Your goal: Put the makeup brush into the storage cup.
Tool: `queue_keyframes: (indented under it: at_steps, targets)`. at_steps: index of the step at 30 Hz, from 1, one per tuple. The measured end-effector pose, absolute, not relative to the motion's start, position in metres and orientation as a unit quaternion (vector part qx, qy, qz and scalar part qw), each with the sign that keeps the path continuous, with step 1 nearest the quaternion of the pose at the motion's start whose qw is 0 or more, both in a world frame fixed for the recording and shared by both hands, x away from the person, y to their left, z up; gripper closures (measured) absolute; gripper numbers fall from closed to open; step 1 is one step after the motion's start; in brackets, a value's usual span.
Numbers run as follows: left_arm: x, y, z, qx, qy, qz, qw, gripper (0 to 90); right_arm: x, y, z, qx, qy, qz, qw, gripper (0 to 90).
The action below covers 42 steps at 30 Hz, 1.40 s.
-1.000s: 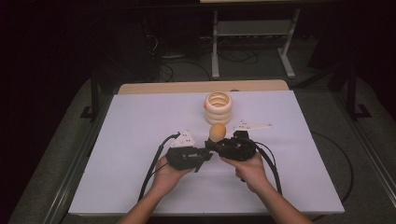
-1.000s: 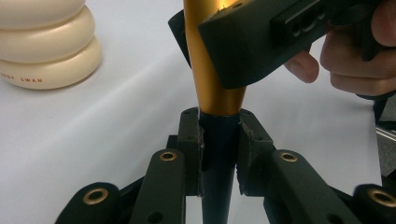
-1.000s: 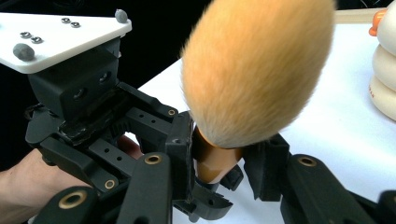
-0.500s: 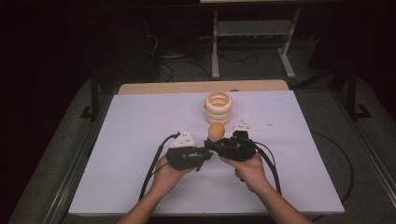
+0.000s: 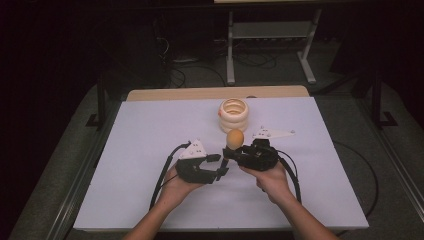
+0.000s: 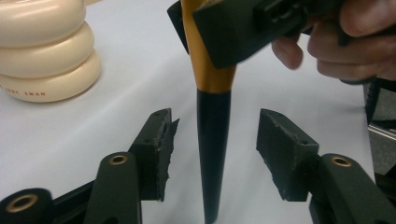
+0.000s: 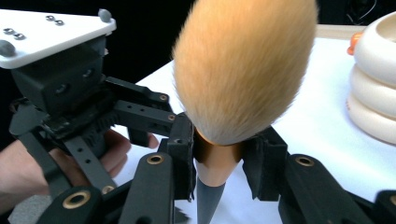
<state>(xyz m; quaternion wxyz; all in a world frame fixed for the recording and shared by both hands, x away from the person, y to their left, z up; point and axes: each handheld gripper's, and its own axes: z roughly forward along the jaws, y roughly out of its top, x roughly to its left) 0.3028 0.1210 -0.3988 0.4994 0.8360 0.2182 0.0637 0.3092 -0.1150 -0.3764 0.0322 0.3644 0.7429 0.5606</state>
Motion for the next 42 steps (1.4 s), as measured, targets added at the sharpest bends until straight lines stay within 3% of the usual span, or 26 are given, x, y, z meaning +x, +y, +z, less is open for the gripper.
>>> queue_keyframes:
  at_steps: [23, 42]
  targets:
    - [0.287, 0.186, -0.394, 0.818, 0.229, 0.093, 0.52, 2.1, 0.311, -0.134, -0.365, 0.351, 0.764, 0.534, 0.082, 65.4]
    - [0.271, 0.236, -0.401, 0.792, 0.244, 0.098, 0.551, 0.0, 0.323, -0.148, -0.354, 0.345, 0.772, 0.526, 0.09, 65.4]
